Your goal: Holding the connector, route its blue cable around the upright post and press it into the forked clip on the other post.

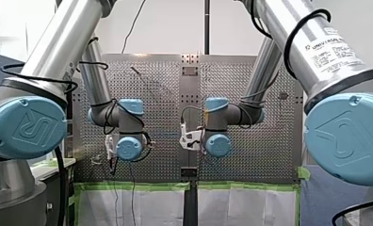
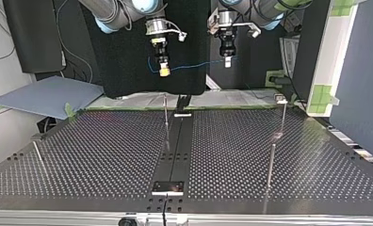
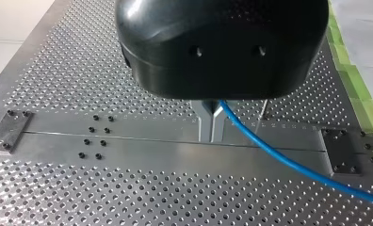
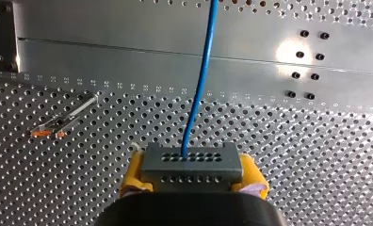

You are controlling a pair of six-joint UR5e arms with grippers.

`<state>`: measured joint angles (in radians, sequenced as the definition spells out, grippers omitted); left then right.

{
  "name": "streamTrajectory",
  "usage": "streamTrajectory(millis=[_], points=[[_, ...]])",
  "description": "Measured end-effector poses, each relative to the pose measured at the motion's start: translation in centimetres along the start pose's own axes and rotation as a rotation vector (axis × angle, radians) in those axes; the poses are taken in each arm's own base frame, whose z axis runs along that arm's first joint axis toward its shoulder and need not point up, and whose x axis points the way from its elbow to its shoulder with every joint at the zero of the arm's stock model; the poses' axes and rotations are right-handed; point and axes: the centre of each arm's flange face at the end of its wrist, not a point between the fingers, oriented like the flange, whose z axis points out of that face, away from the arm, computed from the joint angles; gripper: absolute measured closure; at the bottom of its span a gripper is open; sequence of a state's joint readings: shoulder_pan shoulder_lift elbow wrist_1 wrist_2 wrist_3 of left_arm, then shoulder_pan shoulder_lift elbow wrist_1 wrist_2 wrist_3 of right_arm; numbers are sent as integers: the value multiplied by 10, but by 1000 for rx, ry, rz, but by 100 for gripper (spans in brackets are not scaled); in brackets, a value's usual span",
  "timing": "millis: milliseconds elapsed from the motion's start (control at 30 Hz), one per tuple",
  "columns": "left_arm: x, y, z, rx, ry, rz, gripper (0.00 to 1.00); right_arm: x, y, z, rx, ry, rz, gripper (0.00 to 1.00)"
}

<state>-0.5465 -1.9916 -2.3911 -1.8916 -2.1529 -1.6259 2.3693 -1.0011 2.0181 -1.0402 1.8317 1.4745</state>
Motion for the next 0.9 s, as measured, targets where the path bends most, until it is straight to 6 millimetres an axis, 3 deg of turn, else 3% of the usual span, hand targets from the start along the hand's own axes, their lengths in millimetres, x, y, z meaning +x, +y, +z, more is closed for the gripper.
streamTrajectory(millis=[167, 300, 400, 900], points=[[0, 0, 0, 0, 0, 0, 100, 0, 0, 0, 0, 0, 0, 100], [0, 0, 0, 0, 0, 0, 83, 0, 0, 0, 0, 0, 0, 100], [0, 0, 0, 0, 0, 0, 80, 0, 0, 0, 0, 0, 0, 100], [0, 0, 0, 0, 0, 0, 80, 0, 0, 0, 0, 0, 0, 100]])
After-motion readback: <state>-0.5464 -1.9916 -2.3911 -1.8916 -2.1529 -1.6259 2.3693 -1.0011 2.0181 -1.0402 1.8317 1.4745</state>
